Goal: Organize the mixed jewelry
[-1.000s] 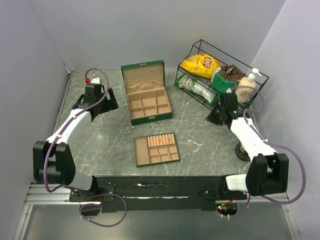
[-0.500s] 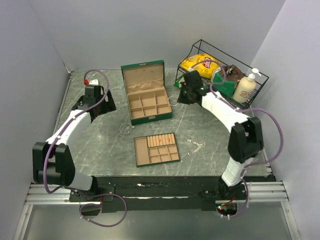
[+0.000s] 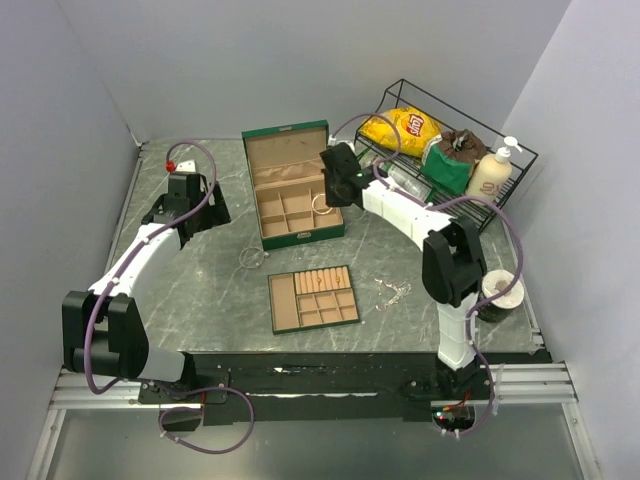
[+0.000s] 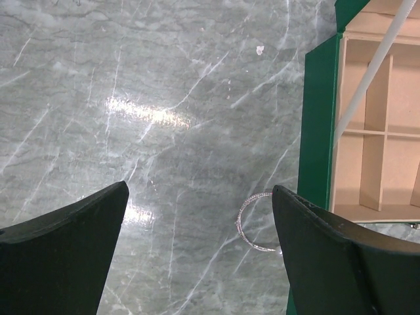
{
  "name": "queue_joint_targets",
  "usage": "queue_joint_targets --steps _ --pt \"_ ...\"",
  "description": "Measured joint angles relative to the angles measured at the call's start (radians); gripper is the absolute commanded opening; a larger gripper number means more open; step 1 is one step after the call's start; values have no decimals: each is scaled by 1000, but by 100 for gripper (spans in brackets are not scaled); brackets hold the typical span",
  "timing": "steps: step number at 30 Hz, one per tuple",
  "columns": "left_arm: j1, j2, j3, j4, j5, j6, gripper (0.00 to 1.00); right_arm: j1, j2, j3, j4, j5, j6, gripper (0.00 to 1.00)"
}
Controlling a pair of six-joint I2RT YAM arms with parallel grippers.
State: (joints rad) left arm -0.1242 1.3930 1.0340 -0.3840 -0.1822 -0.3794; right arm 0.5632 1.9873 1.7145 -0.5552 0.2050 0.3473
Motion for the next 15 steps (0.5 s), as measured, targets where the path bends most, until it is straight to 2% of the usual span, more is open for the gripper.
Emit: queue_joint_targets --steps 10,15 --pt "0 0 0 0 0 1 96 13 131 110 -39 60 -61 6" --pt "0 0 0 -1 0 1 96 19 158 114 -58 69 -77 6"
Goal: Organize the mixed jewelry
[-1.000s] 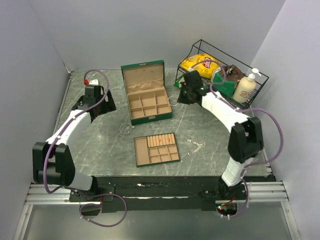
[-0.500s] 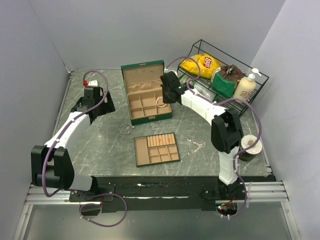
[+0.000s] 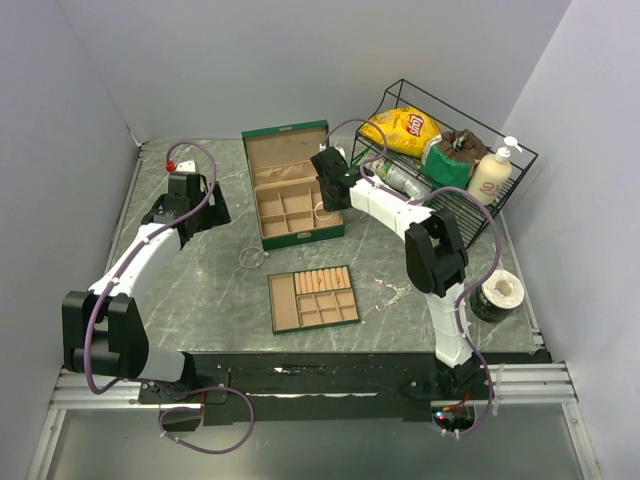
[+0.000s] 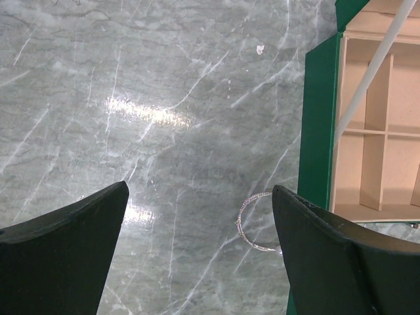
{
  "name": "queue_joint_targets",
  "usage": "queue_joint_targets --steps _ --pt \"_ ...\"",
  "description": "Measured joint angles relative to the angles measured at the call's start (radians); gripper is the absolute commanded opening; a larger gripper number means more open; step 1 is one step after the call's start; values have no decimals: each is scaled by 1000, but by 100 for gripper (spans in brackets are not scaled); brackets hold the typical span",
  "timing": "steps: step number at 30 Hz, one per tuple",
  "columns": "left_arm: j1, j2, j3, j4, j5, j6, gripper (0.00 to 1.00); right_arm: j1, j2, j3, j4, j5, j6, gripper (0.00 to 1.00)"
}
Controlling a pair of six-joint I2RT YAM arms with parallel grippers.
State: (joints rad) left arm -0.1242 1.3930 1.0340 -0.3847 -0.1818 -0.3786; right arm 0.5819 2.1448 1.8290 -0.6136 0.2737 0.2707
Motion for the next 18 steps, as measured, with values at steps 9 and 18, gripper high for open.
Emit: queue_joint_targets --steps 9,18 --pt "0 13 0 -2 0 0 96 8 2 -2 -16 -1 -7 8" --pt "0 16 0 -2 0 0 96 16 8 -2 -34 6 -29 14"
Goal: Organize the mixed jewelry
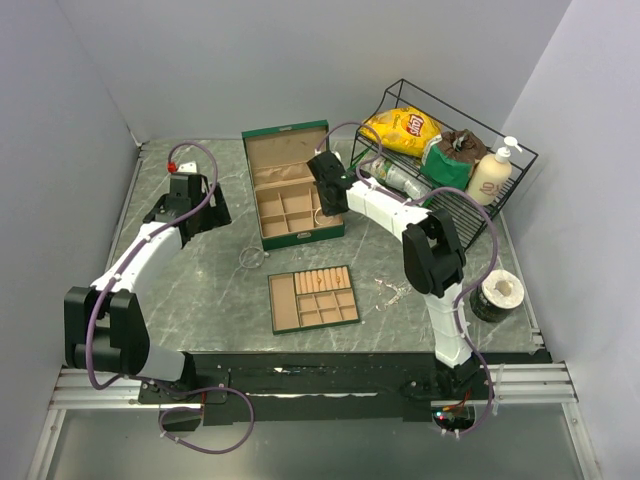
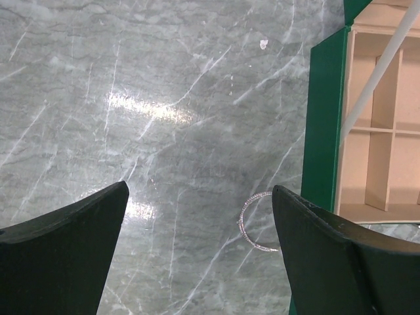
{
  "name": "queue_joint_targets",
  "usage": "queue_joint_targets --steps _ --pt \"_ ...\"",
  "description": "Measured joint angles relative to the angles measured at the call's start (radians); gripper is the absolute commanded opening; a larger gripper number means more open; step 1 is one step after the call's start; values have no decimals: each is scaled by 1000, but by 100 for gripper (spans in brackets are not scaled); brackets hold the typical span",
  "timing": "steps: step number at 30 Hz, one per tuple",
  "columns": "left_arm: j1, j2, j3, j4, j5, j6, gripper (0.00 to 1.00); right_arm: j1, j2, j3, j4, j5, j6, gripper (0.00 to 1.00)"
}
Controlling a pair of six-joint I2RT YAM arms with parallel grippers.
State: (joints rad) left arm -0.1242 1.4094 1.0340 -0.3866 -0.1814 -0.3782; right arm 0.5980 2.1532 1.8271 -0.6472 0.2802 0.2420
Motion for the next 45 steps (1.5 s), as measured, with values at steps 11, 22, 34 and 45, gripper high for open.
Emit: queue_joint_targets --steps 11,22,34,45 --pt "0 18 0 -1 0 0 96 2 66 24 -39 -16 -1 39" --pt "0 28 0 -1 -1 0 96 2 31 110 -56 -66 2 55" --pt "0 28 6 -4 -34 -2 96 76 -400 -322 172 -177 230 57" --pt "-1 28 10 -24 -111 -12 96 320 -271 -303 241 -185 455 57"
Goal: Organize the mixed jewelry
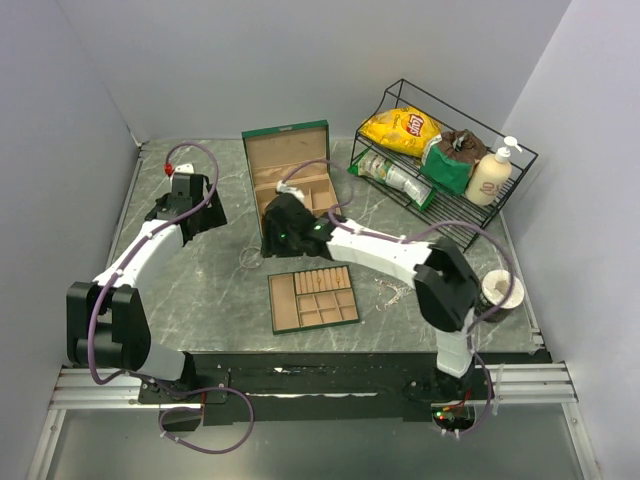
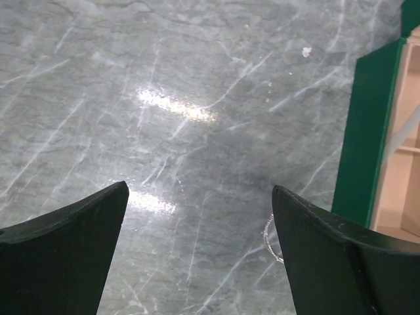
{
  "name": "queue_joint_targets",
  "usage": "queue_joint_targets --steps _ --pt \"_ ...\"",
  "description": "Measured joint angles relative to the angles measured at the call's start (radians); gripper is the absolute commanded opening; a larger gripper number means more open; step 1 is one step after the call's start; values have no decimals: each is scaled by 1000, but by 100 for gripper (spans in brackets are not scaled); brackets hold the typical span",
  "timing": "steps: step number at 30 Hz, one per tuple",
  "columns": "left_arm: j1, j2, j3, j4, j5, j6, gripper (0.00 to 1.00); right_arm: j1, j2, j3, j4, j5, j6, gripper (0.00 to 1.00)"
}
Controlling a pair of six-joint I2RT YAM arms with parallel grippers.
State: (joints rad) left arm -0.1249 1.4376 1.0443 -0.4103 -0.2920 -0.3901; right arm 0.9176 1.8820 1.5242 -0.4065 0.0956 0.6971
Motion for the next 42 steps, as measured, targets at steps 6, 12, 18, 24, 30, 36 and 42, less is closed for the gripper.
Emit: queue_joint_targets --steps 6,12,18,24,30,36,42 --pt "0 0 0 -3 -43 -11 96 37 156 110 -21 23 82 57" --pt "0 -1 0 -7 -57 -16 96 45 264 196 -71 56 135 57" --pt "0 -1 0 -7 -57 -16 96 47 350 310 -124 91 155 57" --pt "0 -1 0 -8 -54 -16 96 48 441 441 -191 128 154 56" --pt "0 -1 0 -16 -52 -16 96 49 487 472 -242 174 146 56" --pt "0 -1 0 -18 -44 -16 96 49 490 472 -259 214 123 56" --pt "0 0 0 -19 -37 -16 96 49 513 498 -262 219 92 55"
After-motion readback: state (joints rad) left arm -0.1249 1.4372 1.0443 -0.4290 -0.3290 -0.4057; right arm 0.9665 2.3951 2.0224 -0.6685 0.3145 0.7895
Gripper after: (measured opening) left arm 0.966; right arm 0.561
